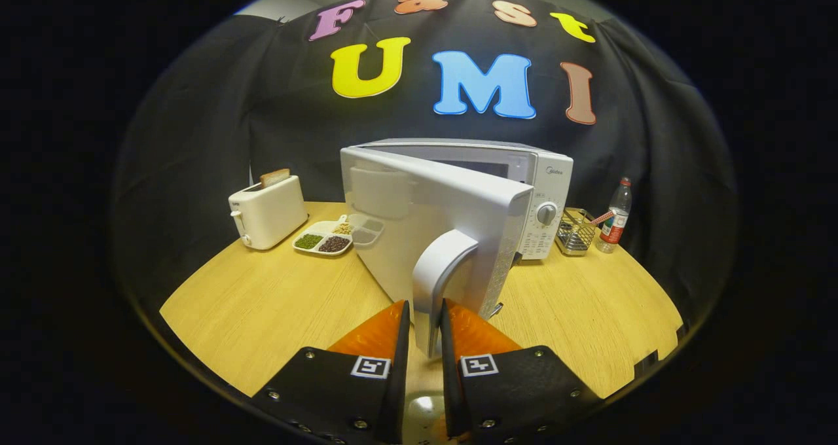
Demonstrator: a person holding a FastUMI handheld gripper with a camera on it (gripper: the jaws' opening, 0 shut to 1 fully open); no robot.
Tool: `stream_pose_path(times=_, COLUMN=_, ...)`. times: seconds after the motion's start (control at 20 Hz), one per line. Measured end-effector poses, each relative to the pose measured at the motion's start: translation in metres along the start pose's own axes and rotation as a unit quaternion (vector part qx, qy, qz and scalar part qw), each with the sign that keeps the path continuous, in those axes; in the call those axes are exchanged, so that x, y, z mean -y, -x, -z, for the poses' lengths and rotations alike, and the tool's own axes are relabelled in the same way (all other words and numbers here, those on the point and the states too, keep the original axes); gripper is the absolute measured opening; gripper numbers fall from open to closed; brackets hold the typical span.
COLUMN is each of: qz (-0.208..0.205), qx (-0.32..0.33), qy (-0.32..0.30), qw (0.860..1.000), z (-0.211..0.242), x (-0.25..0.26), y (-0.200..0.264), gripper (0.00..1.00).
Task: Open the microwave, put the food inside, and close the microwave door.
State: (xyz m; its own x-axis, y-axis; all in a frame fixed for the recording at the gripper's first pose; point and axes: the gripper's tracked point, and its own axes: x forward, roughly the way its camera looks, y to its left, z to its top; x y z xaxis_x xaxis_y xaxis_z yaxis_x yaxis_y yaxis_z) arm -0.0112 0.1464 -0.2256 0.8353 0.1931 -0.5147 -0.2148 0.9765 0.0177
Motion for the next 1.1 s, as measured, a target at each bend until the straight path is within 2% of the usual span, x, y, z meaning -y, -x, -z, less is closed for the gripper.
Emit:
stream_pose_path(times=0.75, qz=-0.061, qx=0.001, qy=0.048, qw=0.997, z=0.014, x=-0.108, y=0.022, gripper=0.25)
stream_pose_path(times=0.9, qz=-0.057, qx=0.005, qy=0.083, qw=0.995, z=0.015, x=-0.121, y=0.024, gripper=0.25)
stream_pose_path(times=1.1, qz=-0.067, qx=0.001, qy=0.087, qw=0.994, z=0.017, x=-0.136, y=0.031, gripper=0.25)
